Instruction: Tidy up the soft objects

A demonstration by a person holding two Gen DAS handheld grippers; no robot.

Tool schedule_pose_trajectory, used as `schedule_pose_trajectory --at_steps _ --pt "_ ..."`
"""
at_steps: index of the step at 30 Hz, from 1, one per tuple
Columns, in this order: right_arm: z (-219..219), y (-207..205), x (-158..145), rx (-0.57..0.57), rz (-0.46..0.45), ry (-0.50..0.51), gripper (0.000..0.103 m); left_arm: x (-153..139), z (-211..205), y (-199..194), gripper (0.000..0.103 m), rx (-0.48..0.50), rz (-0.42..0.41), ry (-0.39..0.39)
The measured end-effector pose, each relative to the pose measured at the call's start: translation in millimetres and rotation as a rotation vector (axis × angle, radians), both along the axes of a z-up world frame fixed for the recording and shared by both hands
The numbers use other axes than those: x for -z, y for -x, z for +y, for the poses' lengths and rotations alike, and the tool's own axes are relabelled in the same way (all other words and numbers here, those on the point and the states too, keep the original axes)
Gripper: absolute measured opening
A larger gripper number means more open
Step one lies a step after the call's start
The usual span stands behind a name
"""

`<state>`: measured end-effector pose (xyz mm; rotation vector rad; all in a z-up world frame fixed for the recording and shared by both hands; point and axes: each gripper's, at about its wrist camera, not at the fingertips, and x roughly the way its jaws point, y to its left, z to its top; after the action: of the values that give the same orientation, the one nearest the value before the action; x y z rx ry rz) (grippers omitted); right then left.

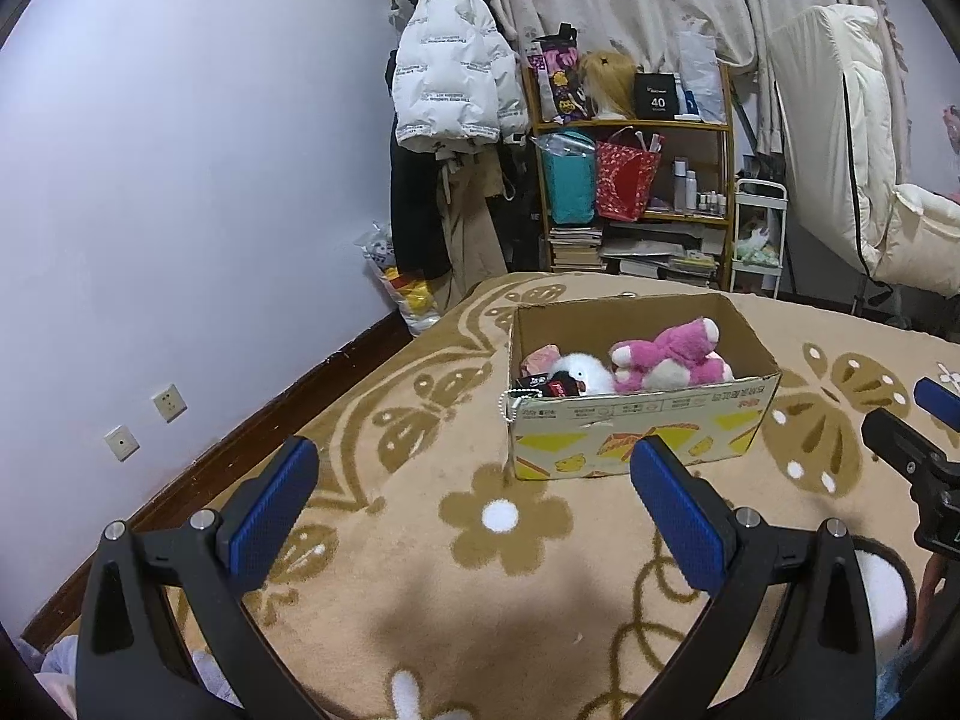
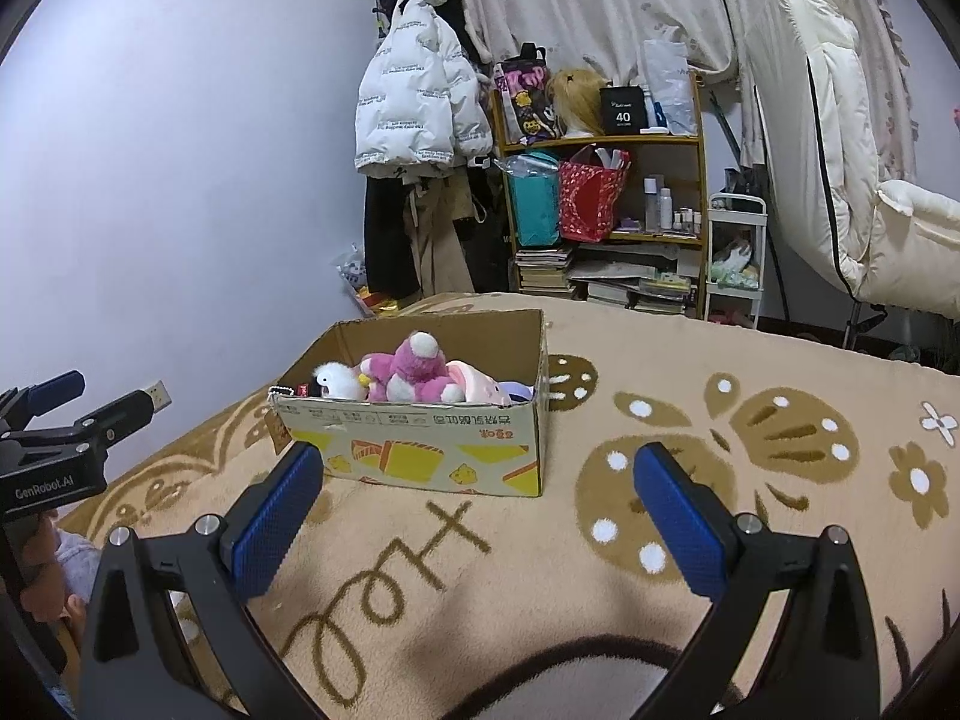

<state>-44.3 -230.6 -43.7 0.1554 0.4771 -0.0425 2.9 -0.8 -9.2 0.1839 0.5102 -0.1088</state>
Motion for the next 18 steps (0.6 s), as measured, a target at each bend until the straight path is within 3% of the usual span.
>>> schedule_pose_trajectory --at_steps 18 --pt "0.2 -0.6 1.3 -0.001 0.003 -0.002 0.103 0.7 -0.4 -1.8 0.103 0.005 0.011 0.002"
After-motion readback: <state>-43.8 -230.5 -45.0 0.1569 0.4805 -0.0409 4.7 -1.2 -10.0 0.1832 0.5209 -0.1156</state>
